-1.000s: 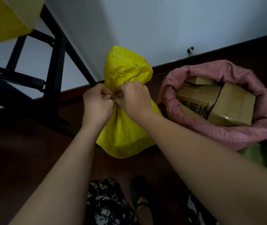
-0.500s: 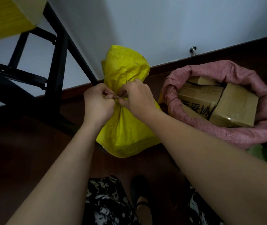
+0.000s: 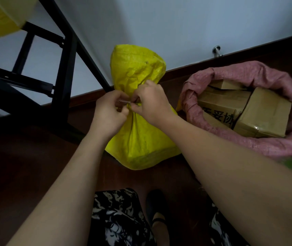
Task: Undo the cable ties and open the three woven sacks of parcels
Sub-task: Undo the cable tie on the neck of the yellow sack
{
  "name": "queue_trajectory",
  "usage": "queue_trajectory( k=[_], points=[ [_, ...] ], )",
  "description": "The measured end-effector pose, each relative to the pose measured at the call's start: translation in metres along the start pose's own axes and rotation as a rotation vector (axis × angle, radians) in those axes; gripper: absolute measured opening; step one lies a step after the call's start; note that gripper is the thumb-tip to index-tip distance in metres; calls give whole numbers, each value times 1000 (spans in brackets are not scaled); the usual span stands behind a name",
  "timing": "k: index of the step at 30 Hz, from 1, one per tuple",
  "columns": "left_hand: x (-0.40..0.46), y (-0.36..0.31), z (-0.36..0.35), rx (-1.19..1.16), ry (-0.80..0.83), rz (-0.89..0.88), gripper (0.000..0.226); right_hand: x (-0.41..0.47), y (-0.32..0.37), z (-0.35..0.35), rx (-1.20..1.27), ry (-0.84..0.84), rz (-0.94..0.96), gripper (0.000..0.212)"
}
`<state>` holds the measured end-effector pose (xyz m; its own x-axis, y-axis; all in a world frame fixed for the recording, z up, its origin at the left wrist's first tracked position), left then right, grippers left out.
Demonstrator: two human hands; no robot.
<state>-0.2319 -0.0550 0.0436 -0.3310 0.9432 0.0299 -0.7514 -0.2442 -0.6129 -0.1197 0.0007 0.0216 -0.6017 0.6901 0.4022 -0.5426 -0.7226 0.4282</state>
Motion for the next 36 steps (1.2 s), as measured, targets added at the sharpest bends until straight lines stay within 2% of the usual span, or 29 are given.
queue_trajectory(
  k=[6,19,26,36],
  points=[
    [5,-6,-3,136,-117,-87,14,1,-3,-1,8,1,-6,17],
    [13,-10,-10,390,-64,-189,18,0,-5,2,-56,-3,19,17],
    [18,-10,-3,310,-34,-199,17,2,-6,1,27,-23,-12,15],
    [18,-3,3,117,-33,-39,16,0,-13,-1,257,-119,-131,12]
  ],
)
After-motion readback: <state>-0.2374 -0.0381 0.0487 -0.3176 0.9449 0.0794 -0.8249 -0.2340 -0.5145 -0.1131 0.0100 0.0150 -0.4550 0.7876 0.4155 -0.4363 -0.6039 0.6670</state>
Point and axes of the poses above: each hand's wrist, its own x-axis towards the middle knuckle, its own z-axis out of the back of the hand, y = z × x, the point moved 4 cm from there along x, towards the middle knuckle, and after that the axes turned 13 degrees about z, right-handed, at the moved point
